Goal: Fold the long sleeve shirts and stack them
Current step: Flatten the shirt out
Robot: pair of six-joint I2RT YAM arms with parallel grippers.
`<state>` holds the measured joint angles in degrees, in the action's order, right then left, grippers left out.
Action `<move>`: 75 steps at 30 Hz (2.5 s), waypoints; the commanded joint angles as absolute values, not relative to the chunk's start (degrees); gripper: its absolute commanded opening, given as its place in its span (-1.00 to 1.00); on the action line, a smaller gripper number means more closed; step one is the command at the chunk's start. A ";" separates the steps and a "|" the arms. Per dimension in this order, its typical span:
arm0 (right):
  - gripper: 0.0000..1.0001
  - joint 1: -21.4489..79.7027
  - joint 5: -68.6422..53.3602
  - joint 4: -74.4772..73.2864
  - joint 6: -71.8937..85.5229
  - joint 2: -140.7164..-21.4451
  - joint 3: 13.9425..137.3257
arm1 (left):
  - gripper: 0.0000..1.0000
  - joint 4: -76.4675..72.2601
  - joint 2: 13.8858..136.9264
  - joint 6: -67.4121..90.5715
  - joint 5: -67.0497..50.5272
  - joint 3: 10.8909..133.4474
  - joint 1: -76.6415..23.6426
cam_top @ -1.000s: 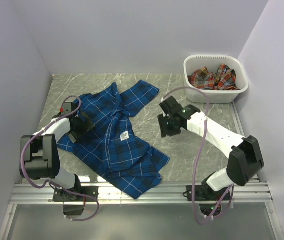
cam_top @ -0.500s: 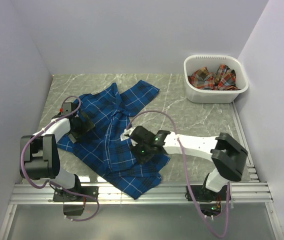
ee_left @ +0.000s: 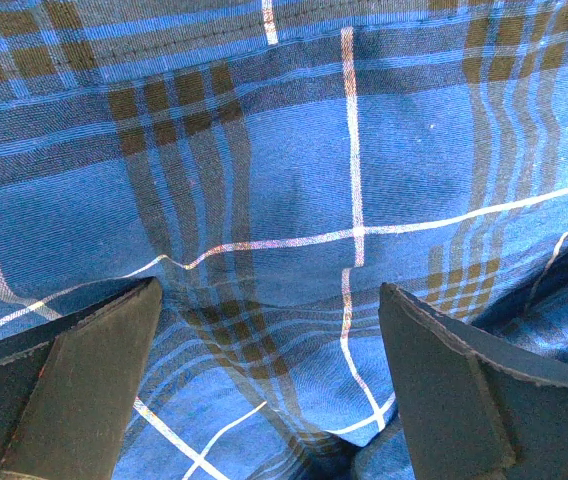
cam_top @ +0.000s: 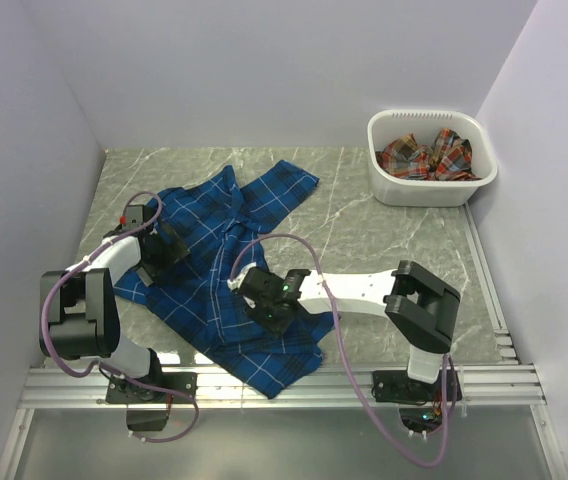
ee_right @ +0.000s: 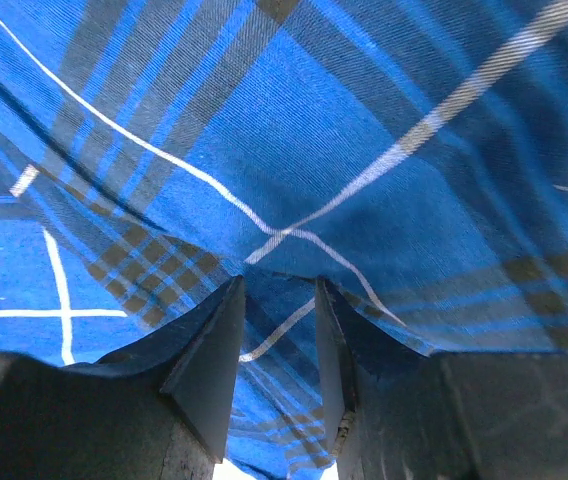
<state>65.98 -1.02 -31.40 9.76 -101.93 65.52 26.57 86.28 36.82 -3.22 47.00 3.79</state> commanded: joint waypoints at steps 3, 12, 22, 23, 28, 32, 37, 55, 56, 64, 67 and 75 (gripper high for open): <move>-0.16 66.88 1.41 -32.78 8.61 -102.39 68.12 | 0.97 25.93 85.96 35.33 -2.90 45.97 4.31; -0.09 66.97 4.31 -31.38 8.61 -103.97 68.99 | 0.96 25.93 86.05 35.33 -2.99 45.79 4.22; -0.32 66.88 4.22 -30.76 6.77 -106.43 71.80 | 0.96 26.19 86.04 35.33 -2.64 45.88 4.22; -0.45 66.88 4.13 -30.76 6.59 -106.61 71.98 | 0.96 26.10 86.13 35.33 -2.55 45.79 4.31; -0.77 66.97 4.31 -31.55 6.50 -106.26 71.19 | 0.97 26.19 86.31 35.33 -2.37 45.97 4.31; -1.00 67.06 5.01 -32.52 6.59 -104.42 69.44 | 0.97 26.37 86.66 35.33 -2.20 46.05 4.31; -1.00 67.15 5.54 -37.69 6.68 -98.18 68.29 | 0.97 26.72 87.10 35.24 -1.85 46.14 4.22; -0.88 69.43 1.49 -58.70 9.32 -90.70 66.27 | 0.97 27.42 88.07 35.16 -0.35 46.67 4.31; -0.83 69.52 1.76 -58.62 9.40 -90.70 66.36 | 0.97 27.33 88.07 35.16 -0.35 46.67 4.31; -0.44 70.14 1.49 -60.20 9.93 -92.46 67.41 | 0.97 27.68 88.07 35.07 -0.18 46.58 4.31; -0.46 70.14 1.67 -60.03 10.19 -93.07 67.24 | 0.97 27.60 88.15 35.07 -0.18 46.67 4.39; -0.25 70.75 0.70 -49.15 11.51 -89.75 67.14 | 0.97 27.07 87.54 35.16 -1.14 46.41 4.31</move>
<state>70.00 0.99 -55.48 10.13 -93.03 66.04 26.59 86.41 36.64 -3.11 47.00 3.84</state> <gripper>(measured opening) 0.355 0.982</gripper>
